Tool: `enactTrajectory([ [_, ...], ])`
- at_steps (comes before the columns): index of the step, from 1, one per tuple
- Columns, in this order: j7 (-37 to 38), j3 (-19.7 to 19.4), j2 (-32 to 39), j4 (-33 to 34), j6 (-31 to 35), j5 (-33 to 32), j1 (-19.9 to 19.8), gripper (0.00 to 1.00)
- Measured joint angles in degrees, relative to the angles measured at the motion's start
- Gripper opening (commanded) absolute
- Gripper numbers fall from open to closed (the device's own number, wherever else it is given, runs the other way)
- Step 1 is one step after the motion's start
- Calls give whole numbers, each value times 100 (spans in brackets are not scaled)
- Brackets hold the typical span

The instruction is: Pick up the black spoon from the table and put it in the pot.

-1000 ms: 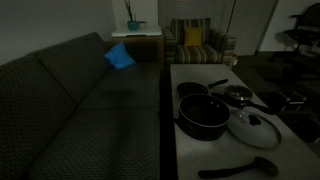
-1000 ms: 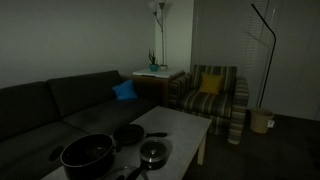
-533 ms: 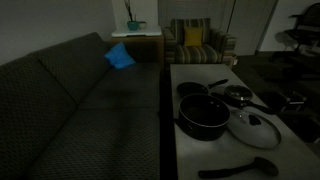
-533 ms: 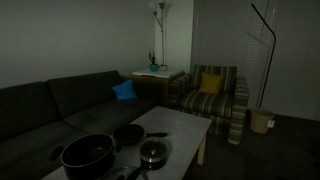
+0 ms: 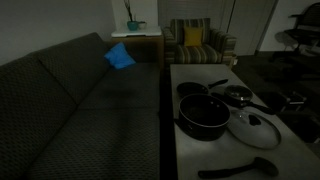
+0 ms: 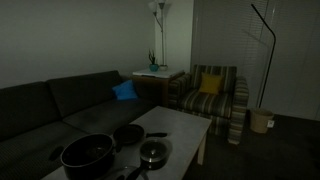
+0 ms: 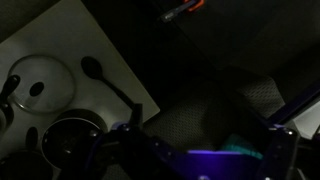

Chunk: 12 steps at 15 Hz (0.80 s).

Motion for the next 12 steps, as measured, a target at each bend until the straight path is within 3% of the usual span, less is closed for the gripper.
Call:
enactTrajectory([
  [2, -514, -226, 64, 90, -11, -72, -35, 100],
  [5, -1071, -195, 346, 232, 5, -60, 38, 100],
  [9, -1386, 300, 1246, 419, 462, -43, 326, 100],
  [12, -1284, 621, 2276, 685, 951, -52, 317, 100],
])
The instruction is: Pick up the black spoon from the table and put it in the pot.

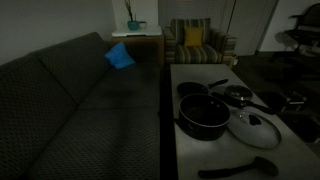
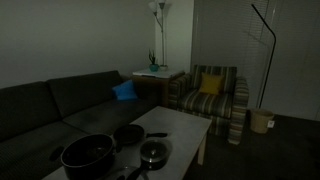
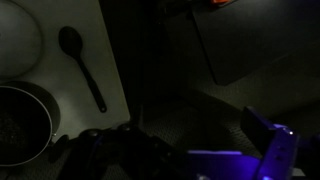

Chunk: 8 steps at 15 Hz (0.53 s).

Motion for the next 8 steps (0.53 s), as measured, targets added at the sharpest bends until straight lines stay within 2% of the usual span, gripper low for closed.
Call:
enactTrajectory([
  [3, -6, 4, 727, 341, 99, 0, -109, 100],
  [8, 82, 163, 816, 419, 273, -245, -328, 100],
])
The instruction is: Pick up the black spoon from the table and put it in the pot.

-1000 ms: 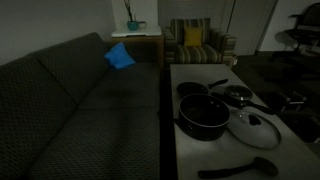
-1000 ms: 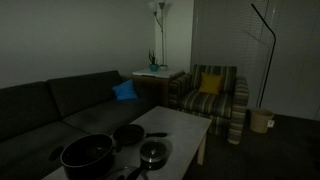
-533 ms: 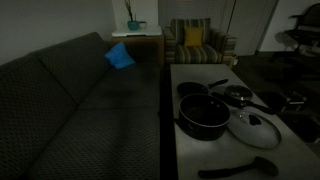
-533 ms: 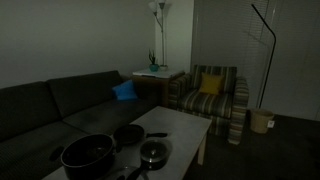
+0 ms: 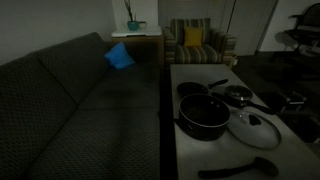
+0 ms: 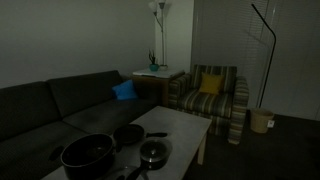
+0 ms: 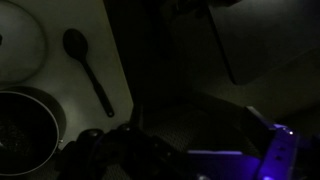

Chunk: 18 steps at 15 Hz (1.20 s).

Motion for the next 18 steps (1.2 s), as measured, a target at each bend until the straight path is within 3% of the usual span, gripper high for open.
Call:
enactTrajectory([
  [5, -41, -64, 322, 170, 941, -799, -533, 100],
  [8, -561, -87, 832, 485, 1209, -813, -813, 100],
  [15, -648, -9, 1185, 706, 1275, -816, -892, 100],
  [18, -649, 89, 1390, 698, 1755, -783, -909, 100],
])
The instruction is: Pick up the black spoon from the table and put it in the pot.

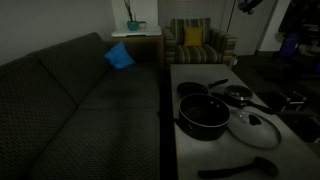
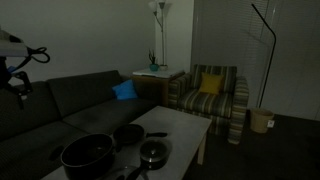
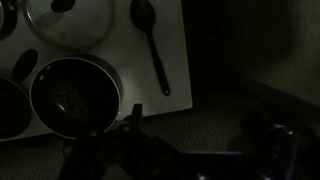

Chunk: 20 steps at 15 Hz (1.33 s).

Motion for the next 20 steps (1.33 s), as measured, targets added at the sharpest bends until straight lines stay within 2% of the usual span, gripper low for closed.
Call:
enactTrajectory([
  [5, -14, 102, 731, 137, 987, -150, -58, 100],
  [9, -208, 188, 1570, 621, 1044, -299, -275, 100],
  [15, -67, 244, 1540, 646, 1056, -395, -277, 100],
  [20, 653, 54, 1840, 744, 1567, -1251, -95, 100],
])
